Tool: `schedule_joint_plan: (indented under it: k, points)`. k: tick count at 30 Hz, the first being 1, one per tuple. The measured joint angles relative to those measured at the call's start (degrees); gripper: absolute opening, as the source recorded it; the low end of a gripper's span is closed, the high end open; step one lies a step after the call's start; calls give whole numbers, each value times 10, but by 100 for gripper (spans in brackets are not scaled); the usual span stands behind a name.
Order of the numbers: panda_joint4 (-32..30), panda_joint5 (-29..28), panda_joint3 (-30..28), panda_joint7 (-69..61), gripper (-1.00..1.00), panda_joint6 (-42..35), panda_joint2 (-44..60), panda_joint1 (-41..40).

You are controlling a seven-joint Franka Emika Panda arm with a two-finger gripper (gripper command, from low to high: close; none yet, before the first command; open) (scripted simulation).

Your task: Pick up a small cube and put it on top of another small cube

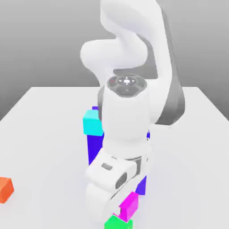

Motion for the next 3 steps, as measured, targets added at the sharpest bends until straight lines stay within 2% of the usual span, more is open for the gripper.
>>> schedule_joint_plan:
  k: [3]
  points:
    - [0, 0, 0, 0, 100, 0, 0, 0]
